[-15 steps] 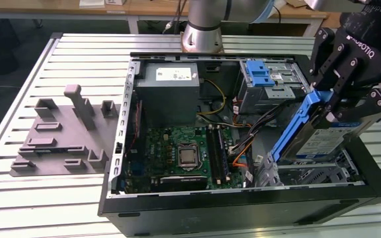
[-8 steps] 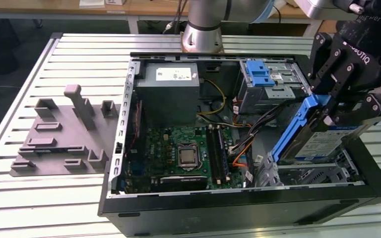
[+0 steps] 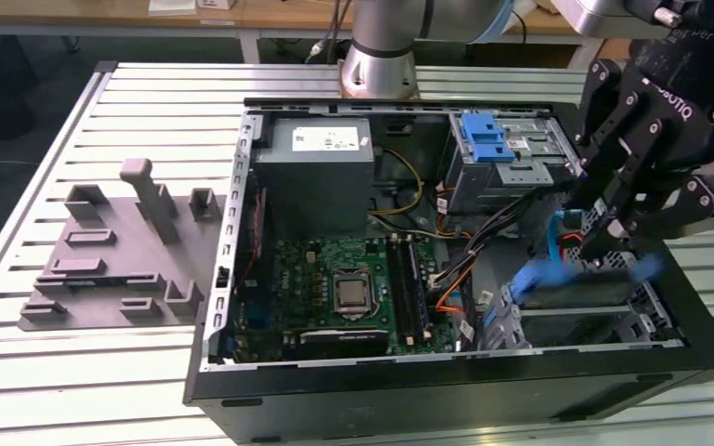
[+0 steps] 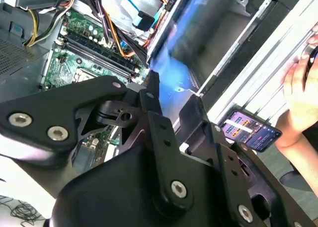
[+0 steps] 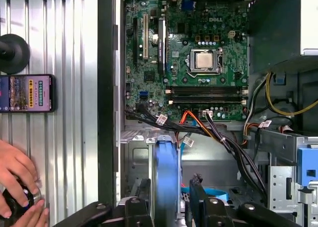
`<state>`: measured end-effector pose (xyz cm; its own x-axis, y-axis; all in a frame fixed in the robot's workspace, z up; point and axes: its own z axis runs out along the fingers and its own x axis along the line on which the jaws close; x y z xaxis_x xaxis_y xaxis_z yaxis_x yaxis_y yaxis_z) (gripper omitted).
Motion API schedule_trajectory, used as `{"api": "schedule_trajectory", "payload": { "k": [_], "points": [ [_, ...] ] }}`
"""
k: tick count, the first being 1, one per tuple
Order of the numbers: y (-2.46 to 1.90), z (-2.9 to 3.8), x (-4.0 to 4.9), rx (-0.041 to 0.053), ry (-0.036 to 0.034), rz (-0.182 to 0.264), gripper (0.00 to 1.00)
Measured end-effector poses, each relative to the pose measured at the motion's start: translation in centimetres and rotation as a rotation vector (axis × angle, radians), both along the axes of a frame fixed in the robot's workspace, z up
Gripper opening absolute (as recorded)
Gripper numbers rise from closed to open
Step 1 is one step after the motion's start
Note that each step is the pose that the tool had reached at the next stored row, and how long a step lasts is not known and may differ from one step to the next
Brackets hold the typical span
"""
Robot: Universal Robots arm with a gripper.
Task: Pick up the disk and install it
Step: 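Insert the disk into the insertion slot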
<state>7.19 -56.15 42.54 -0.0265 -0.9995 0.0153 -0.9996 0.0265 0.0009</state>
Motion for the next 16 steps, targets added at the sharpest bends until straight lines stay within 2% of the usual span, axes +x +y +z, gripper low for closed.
{"api": "schedule_trajectory", "payload": {
  "k": [1, 6, 7, 8, 10, 11, 13, 16],
  "points": [
    [0.0, -0.03, 0.0, 0.0004, 0.0, 0.0, 0.44],
    [0.0, -0.02, 0.0, 0.0001, 0.0001, 0.0, 0.42],
    [0.0, -0.02, 0.0, 0.0001, 0.0, 0.0, 0.36],
    [-0.01, -0.02, 0.0, 0.0001, 0.0, 0.0, 0.36],
    [-0.01, -0.02, 0.0, 0.0001, 0.0, 0.0, 0.24],
    [0.0, -0.02, 0.0, 0.0, 0.0001, 0.0, 0.24],
    [0.0, -0.03, 0.0, 0.0001, 0.0, 0.0, 0.13],
    [0.0, -0.03, 0.0, 0.0, 0.0001, 0.0, 0.11]
  ]
}}
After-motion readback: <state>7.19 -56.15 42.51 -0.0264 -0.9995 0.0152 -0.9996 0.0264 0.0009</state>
